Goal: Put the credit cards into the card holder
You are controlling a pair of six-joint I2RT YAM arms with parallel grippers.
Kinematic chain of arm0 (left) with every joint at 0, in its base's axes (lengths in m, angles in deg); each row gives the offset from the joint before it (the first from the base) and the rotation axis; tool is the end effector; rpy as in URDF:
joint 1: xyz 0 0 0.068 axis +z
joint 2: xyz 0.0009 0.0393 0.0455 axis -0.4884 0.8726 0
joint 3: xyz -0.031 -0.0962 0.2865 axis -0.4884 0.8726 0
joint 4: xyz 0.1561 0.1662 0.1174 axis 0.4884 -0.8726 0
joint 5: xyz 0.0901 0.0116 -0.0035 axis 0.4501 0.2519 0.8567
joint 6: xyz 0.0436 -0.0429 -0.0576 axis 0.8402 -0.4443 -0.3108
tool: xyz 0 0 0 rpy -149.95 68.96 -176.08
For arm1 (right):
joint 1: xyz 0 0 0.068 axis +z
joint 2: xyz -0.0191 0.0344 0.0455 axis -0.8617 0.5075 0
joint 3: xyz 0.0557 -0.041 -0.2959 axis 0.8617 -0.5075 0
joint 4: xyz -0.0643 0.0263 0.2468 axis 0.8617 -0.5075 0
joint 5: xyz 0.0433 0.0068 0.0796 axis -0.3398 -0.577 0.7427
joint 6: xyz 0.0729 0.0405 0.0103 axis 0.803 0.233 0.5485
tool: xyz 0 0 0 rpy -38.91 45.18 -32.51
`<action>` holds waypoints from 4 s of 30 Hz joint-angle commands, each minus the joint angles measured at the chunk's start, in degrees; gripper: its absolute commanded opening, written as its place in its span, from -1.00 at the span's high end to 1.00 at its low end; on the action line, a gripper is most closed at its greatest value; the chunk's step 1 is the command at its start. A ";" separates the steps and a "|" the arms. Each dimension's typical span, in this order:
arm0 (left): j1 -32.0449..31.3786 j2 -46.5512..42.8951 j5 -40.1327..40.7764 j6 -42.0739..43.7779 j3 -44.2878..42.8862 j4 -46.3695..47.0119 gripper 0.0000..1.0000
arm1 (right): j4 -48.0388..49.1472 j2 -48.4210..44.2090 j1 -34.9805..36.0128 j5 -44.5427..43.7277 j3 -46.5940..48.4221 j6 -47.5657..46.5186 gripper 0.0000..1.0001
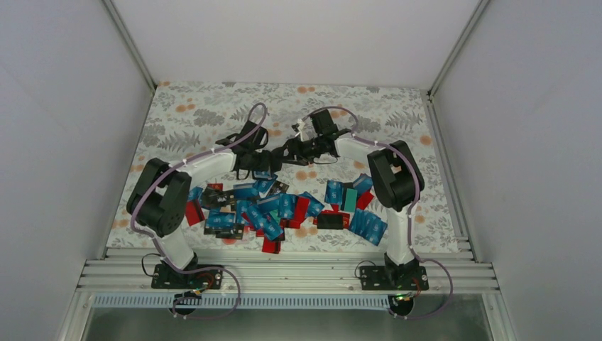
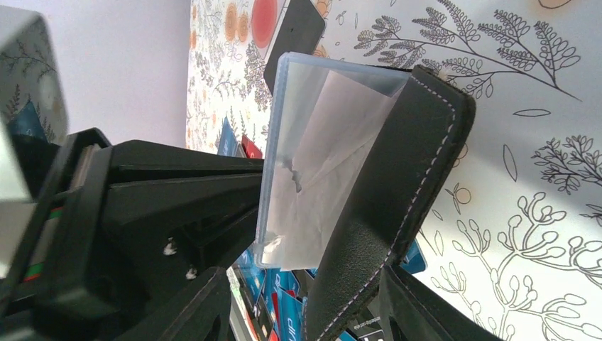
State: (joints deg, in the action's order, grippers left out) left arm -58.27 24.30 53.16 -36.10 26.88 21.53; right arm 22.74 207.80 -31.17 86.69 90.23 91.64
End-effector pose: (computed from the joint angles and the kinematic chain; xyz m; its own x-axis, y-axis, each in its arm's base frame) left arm 0.3239 -0.1795 0.1806 -0.8862 0.0758 -0.4570 0.1732 0.9692 -0.1751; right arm 0.3774 0.2691 0.1713 -0.9730 -0.1480 -0.1770 -0.2268 0.4729 0.8514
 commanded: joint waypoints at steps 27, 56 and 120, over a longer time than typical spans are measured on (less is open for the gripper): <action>4.63 -11.61 1.15 -4.41 13.08 6.85 0.95 | 0.12 5.58 7.63 -0.78 8.11 0.68 -0.08; 8.56 -8.59 -6.01 -4.21 11.83 9.66 0.95 | -2.17 12.02 10.92 -9.97 7.85 -1.49 0.10; -0.43 10.19 -17.68 6.33 -5.18 7.29 0.95 | 2.05 -12.97 -3.38 -11.26 -12.92 -6.19 0.31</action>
State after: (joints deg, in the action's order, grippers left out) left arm -58.60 33.50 37.22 -30.40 23.08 30.14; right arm 21.91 192.26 -34.40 71.67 74.93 85.83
